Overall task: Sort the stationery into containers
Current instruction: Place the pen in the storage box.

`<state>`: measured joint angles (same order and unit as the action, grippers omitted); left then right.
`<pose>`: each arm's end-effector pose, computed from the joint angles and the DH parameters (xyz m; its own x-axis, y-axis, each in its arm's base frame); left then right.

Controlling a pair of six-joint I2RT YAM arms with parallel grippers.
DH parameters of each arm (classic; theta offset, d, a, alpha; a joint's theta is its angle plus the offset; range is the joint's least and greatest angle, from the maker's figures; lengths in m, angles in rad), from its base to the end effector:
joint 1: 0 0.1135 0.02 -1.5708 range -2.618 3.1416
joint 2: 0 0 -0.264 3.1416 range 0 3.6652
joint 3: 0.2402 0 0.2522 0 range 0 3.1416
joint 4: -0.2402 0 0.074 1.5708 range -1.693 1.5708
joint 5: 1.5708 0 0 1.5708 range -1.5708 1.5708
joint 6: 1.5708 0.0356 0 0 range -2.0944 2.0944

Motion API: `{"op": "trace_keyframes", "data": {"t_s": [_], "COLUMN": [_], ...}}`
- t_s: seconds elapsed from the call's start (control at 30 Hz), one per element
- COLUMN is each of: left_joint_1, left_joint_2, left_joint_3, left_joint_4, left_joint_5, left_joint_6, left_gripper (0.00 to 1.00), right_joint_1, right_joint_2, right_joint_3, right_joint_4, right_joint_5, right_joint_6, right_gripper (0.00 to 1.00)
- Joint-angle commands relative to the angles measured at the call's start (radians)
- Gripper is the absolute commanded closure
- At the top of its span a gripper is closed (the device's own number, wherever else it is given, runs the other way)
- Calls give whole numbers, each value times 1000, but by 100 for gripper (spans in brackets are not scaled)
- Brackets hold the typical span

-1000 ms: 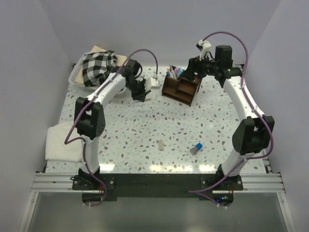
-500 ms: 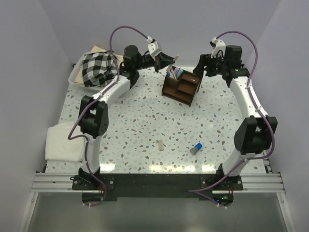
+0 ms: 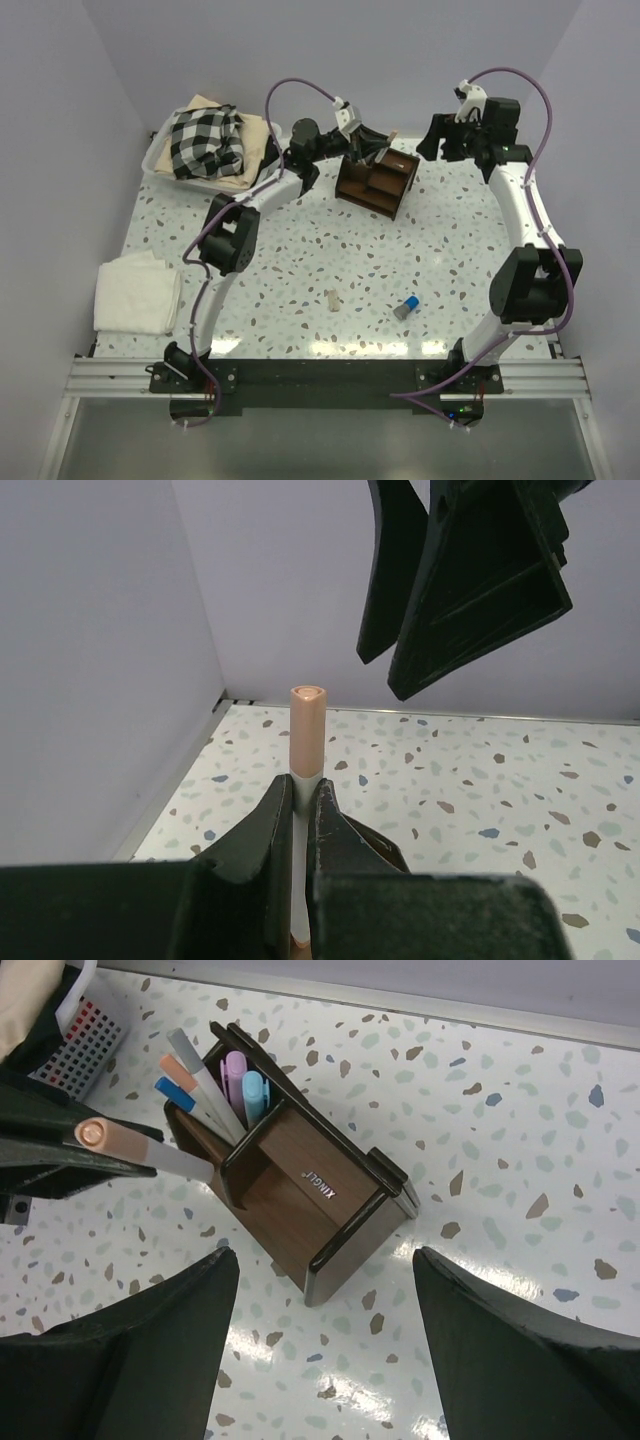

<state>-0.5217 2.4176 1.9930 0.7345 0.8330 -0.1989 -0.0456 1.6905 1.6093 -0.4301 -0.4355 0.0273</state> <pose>0.4715 -0.3014 0.2720 0.0722 -0.1948 -0.9782 0.9798 0.1974 0.0330 0.3935 -0.0029 0.3635 -0.4975 0.0475 -0.8662 -0.3127 0.9215 0.2302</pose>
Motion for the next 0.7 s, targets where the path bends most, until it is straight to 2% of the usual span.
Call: {"op": "trace_keyframes", "data": {"t_s": [0.0, 0.3, 0.67], "left_joint_1": [12, 15, 46], "left_joint_2": [11, 47, 86], "left_joint_3": [61, 69, 63], "left_joint_4": [83, 37, 19], "left_joint_5": [-41, -89, -98], "left_joint_6": [9, 87, 111], "left_gripper": [100, 100, 100], "right_joint_1": [-8, -10, -10], "right_joint_2": [-42, 15, 24], "right_joint_3": [-12, 14, 6], "right_joint_4": [-4, 11, 14], "right_joint_5": [11, -8, -5], "right_joint_6": [3, 29, 29], "right_gripper": [25, 25, 25]}}
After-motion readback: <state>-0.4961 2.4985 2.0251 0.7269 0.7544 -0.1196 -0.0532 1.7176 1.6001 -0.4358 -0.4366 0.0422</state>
